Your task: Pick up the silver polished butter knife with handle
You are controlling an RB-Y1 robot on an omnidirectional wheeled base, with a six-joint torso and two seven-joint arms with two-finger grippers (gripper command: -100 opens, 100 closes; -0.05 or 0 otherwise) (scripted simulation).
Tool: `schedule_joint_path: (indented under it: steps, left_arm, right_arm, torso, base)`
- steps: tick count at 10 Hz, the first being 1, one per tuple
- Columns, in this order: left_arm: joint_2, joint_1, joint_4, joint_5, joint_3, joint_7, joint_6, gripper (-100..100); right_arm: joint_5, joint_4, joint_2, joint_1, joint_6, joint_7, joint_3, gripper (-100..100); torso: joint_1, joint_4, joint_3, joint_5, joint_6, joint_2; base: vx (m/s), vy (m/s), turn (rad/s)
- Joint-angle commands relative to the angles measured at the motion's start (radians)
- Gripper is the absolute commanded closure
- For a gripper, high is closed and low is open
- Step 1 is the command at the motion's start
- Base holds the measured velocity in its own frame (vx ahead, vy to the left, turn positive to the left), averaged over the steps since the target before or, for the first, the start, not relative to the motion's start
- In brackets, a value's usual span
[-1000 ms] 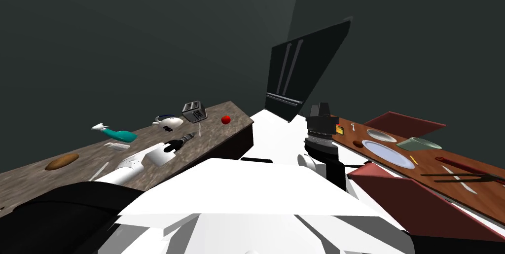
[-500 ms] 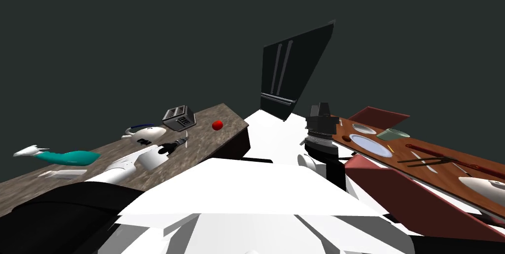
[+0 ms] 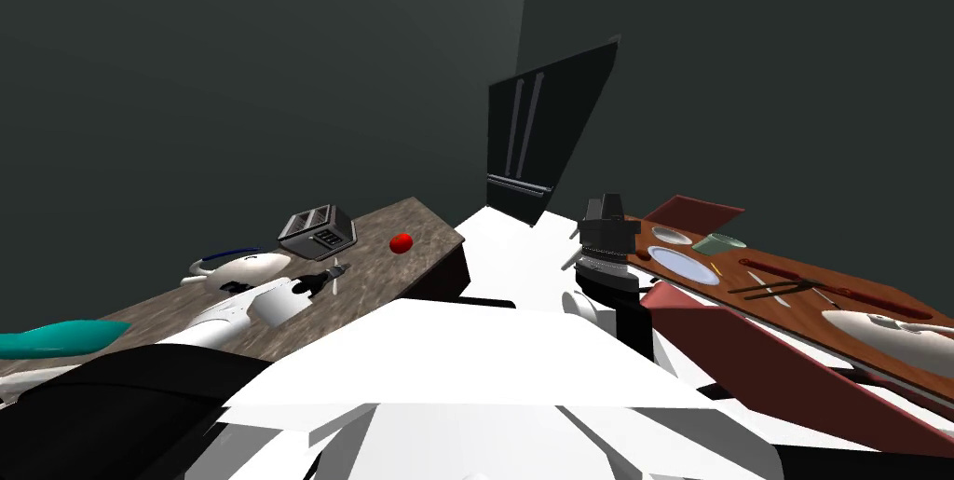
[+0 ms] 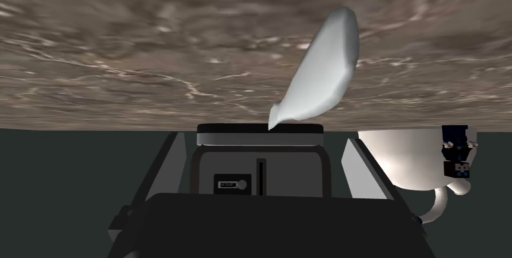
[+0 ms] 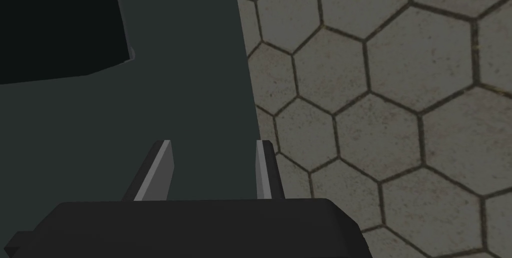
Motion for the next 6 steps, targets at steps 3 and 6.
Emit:
schedule_joint_path:
  steps: [3, 6]
  left_arm:
    - [-0.011, -0.011, 0.074, 0.110, -0.003, -0.108, -0.037, -100]
    - [-0.011, -0.011, 0.090, 0.188, -0.003, -0.189, -0.037, -100]
  right_arm:
    - [0.000, 0.000, 0.000, 0.000, 0.000, 0.000, 0.000, 0]
    - [0.000, 0.000, 0.000, 0.000, 0.000, 0.000, 0.000, 0]
  torso:
    - [-0.001, 0.000, 0.001, 0.000, -0.002, 0.001]
    - [0.000, 0.000, 0.001, 0.000, -0.002, 0.001]
  base:
    - [-0.033, -0.008, -0.098]
    - [-0.020, -0.005, -0.021]
